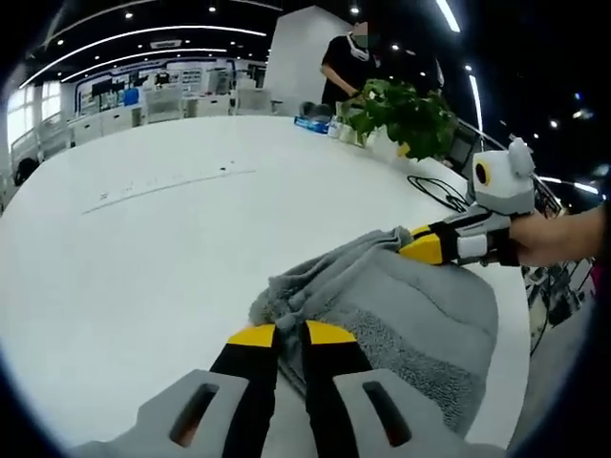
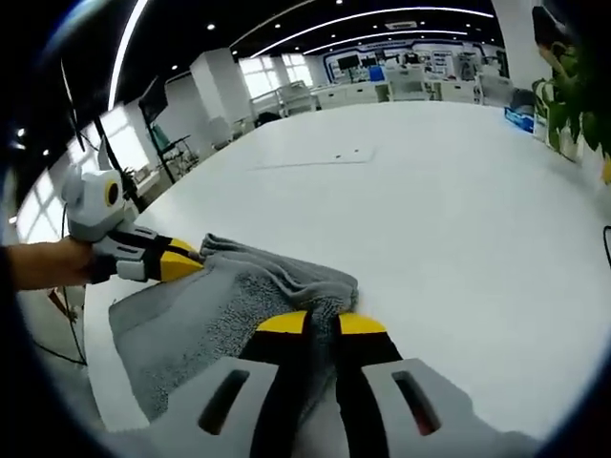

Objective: Fold the towel on the table until its edges align and the towel forms a compact rectangular stack.

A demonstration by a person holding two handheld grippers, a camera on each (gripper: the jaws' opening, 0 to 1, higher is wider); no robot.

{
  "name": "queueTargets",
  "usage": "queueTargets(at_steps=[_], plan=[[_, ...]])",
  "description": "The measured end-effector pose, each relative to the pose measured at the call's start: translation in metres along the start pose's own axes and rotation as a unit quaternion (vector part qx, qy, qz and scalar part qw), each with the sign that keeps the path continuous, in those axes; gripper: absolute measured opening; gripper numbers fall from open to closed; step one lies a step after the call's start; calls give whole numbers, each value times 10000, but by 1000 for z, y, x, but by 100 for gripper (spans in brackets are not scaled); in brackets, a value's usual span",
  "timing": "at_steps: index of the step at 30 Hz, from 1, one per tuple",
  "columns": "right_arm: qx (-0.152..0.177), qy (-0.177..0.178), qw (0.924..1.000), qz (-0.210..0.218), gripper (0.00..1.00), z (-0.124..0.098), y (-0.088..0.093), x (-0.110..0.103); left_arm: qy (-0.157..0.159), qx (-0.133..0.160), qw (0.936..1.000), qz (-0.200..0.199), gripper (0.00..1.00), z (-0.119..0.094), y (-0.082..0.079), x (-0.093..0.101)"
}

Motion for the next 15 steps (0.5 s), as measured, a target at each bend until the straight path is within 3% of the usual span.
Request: queueTargets(at_steps=[8,9,12,15], plan=[[90,76,9999,-44,7,0,-1,-1,-15,33,10000,6,9,-1,0,-1],[41,149,9994,-298,8,-1,-3,-1,-6,-20,10000,-86,10,-1,-1,-1],[47,204,9993,-300,9,-2,-5,-4,118,-224,9994,-242,11,-4,-5,-4],[121,183,9997,-135,11,-8,-8,-3,-23,-42,9998,-202,17,-16,-13,-6]])
Point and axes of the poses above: the point that each gripper's makers call its tool centre point, and the gripper's own axes: z roughly forward along the fingers, x roughly to its right, y roughly out of its underside, the point moved 5 cm from there along -z, roughly backward along the fingers, and after that the axes turned 10 degrees about z, right-handed, at the moved point
